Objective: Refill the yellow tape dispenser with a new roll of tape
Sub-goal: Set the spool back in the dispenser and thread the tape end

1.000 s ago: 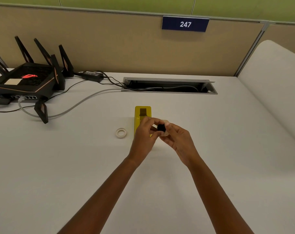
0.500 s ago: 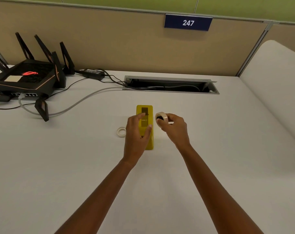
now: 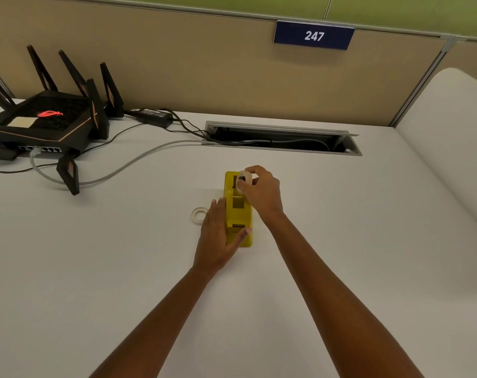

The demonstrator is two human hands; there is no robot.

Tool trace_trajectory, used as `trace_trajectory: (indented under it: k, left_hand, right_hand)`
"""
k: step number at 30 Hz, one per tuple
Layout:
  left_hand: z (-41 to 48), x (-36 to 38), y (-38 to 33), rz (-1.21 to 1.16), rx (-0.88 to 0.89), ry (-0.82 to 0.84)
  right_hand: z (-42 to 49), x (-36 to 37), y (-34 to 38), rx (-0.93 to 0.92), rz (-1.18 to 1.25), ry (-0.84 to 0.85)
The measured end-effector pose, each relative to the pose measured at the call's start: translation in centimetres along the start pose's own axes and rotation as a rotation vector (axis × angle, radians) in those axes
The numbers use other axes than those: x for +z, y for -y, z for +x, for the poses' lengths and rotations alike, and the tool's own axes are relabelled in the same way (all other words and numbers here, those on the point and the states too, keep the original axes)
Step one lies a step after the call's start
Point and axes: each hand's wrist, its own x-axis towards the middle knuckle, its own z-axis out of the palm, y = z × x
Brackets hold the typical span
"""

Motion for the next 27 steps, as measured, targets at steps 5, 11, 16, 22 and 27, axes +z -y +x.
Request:
trace_trajectory:
  k: [5, 11, 16, 22, 27]
  left_hand:
    - [0.0, 0.3, 0.3, 0.016, 0.006, -0.014]
    - [0.1, 0.3, 0.4, 0.017, 0.024, -0.031]
    - [0.3, 0.1, 0.3, -0.054, 0.035, -0.03]
    - [0.3, 0.2, 0.5, -0.078, 0.033, -0.041]
    - [0.3, 0.3, 0.5, -0.081, 0.034, -0.055]
  right_hand:
    - [0.7, 1.1, -0.4, -0.003, -0.112, -0.022]
    - [0.6, 2.2, -0.7, -0.091, -0.313, -0.055]
    - [0.2, 2.6, -1.2, -0.141, -0.371, -0.108]
    - [0.1, 3.0, -2.0, -0.124, -0.405, -0.115]
    - [0.2, 3.1, -2.3, -0.123, -0.405, -0.116]
